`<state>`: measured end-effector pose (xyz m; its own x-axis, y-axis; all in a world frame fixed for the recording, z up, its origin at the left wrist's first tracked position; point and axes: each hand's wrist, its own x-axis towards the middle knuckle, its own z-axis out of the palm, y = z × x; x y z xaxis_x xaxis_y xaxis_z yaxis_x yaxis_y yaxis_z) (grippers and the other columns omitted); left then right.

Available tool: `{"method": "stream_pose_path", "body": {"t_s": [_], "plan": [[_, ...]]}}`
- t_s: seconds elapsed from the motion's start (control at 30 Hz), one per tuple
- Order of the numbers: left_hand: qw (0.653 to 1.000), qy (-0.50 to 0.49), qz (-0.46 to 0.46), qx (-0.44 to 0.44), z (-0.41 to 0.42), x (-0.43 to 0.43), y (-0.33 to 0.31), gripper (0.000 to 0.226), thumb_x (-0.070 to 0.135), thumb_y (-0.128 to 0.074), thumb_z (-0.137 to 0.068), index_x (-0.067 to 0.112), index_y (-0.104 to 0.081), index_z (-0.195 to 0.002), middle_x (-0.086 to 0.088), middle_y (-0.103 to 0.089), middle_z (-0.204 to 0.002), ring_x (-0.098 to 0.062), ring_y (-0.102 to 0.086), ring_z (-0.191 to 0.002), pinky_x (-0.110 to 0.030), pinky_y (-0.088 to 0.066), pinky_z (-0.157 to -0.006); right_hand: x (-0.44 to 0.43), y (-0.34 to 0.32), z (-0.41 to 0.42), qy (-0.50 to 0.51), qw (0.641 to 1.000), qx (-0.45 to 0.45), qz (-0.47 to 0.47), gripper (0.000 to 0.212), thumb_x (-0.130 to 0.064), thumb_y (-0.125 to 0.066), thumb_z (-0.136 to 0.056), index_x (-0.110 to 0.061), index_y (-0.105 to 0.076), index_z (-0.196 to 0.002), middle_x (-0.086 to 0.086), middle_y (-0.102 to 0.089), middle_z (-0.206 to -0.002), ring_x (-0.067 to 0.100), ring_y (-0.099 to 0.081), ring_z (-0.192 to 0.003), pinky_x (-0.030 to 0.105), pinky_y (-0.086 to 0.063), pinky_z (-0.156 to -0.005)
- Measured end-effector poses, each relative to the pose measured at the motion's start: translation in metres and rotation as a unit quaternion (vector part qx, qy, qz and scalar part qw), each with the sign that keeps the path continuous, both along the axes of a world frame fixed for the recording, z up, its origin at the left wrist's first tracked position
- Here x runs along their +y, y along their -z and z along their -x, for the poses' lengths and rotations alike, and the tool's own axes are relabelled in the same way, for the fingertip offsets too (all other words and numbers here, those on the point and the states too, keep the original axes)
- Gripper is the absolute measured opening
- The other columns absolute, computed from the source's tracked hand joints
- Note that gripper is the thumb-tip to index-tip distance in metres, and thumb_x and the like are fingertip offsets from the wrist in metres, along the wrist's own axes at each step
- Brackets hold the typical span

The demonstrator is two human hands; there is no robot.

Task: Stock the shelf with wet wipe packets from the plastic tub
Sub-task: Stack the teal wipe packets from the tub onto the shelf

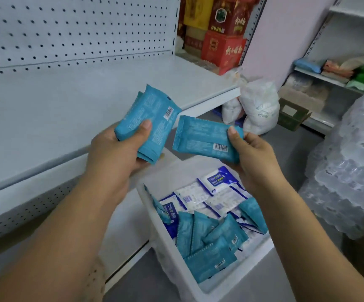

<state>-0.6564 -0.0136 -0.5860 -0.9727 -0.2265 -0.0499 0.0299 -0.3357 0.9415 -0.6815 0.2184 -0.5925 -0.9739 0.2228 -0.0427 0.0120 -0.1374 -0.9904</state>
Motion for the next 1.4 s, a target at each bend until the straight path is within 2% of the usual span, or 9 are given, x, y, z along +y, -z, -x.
{"method": "stream_pose_path", "body": {"t_s": [0.2,0.4,0.6,0.73,0.83,1.03,1.2,1.3,1.4], "plan": [[0.993,-0.102,-0.036,0.048,-0.001,-0.049,-0.051,0.016,0.017,-0.074,-0.090,0.018,-0.069,-0.105,0.001,-0.078,-0.100,-0.017,-0.075,-0.096,-0.039,-0.061,-0.078,-0.079,-0.056,0.015,-0.025,0.993,0.117,0.021,0.013,-0.026,-0.065,-0.097,-0.013,-0.064,-0.098,0.004,-0.078,-0.088,0.021,-0.075,-0.091,0.041,-0.060,-0.086],[0.984,-0.154,-0.039,0.076,-0.025,-0.132,-0.079,0.030,0.021,-0.069,-0.094,0.011,-0.061,-0.122,-0.007,-0.074,-0.116,-0.023,-0.074,-0.102,-0.047,-0.061,-0.084,-0.208,-0.085,0.005,-0.127,0.947,0.286,-0.073,0.008,-0.021,-0.066,-0.097,-0.016,-0.072,-0.097,-0.004,-0.077,-0.086,0.010,-0.073,-0.085,0.020,-0.055,-0.076],[0.972,-0.191,-0.080,0.109,-0.070,-0.211,-0.090,0.043,0.035,-0.062,-0.096,0.011,-0.058,-0.132,-0.013,-0.073,-0.119,-0.030,-0.071,-0.109,-0.049,-0.059,-0.090,-0.321,-0.077,-0.022,-0.329,0.884,0.315,-0.107,0.023,-0.023,-0.072,-0.091,-0.023,-0.077,-0.113,-0.018,-0.072,-0.116,-0.005,-0.063,-0.113,0.023,-0.047,-0.105],[0.963,-0.231,-0.095,0.104,-0.093,-0.255,-0.083,0.050,0.032,-0.073,-0.088,0.012,-0.062,-0.132,-0.012,-0.073,-0.120,-0.030,-0.070,-0.112,-0.046,-0.056,-0.093,-0.365,-0.079,-0.034,-0.411,0.848,0.312,-0.118,0.022,-0.037,-0.070,-0.090,-0.030,-0.078,-0.110,-0.021,-0.071,-0.117,-0.009,-0.060,-0.115,0.025,-0.047,-0.106],[0.956,-0.247,-0.128,0.095,-0.102,-0.282,-0.076,0.043,0.016,-0.072,-0.088,0.009,-0.064,-0.130,-0.012,-0.074,-0.118,-0.028,-0.072,-0.108,-0.040,-0.061,-0.081,-0.390,-0.085,-0.035,-0.433,0.837,0.313,-0.118,0.019,-0.032,-0.067,-0.093,-0.022,-0.080,-0.103,-0.015,-0.076,-0.106,-0.001,-0.068,-0.105,0.023,-0.051,-0.097],[0.936,-0.279,-0.174,0.122,-0.106,-0.300,-0.074,0.040,-0.004,-0.068,-0.087,0.007,-0.065,-0.125,-0.013,-0.075,-0.113,-0.027,-0.074,-0.101,-0.033,-0.061,-0.065,-0.429,-0.089,-0.031,-0.355,0.902,0.244,0.026,0.006,-0.015,-0.075,-0.088,-0.010,-0.076,-0.092,-0.003,-0.077,-0.086,0.007,-0.072,-0.083,0.014,-0.052,-0.073],[0.937,-0.279,-0.174,0.121,-0.116,-0.309,-0.068,0.043,-0.007,-0.065,-0.089,0.006,-0.061,-0.129,-0.014,-0.074,-0.117,-0.029,-0.073,-0.103,-0.036,-0.062,-0.070,-0.439,-0.074,-0.038,-0.269,0.947,0.178,0.006,0.026,-0.028,-0.077,-0.087,-0.021,-0.066,-0.109,-0.008,-0.072,-0.106,0.001,-0.069,-0.093,0.017,-0.055,-0.081],[0.941,-0.270,-0.160,0.124,-0.127,-0.312,-0.068,0.037,-0.007,-0.063,-0.089,0.005,-0.064,-0.124,-0.014,-0.074,-0.116,-0.028,-0.073,-0.104,-0.037,-0.063,-0.073,-0.435,-0.078,-0.037,-0.373,0.925,0.043,0.061,0.044,-0.035,-0.075,-0.088,-0.017,-0.058,-0.124,-0.001,-0.075,-0.107,0.009,-0.073,-0.094,0.032,-0.059,-0.087],[0.941,-0.265,-0.160,0.136,-0.138,-0.313,-0.064,0.039,-0.003,-0.064,-0.089,0.005,-0.063,-0.127,-0.014,-0.073,-0.118,-0.029,-0.072,-0.106,-0.035,-0.062,-0.072,-0.437,-0.077,-0.042,-0.429,0.900,0.029,0.075,0.035,-0.021,-0.076,-0.088,-0.011,-0.063,-0.120,0.005,-0.078,-0.100,0.017,-0.075,-0.092,0.034,-0.060,-0.083]]}}
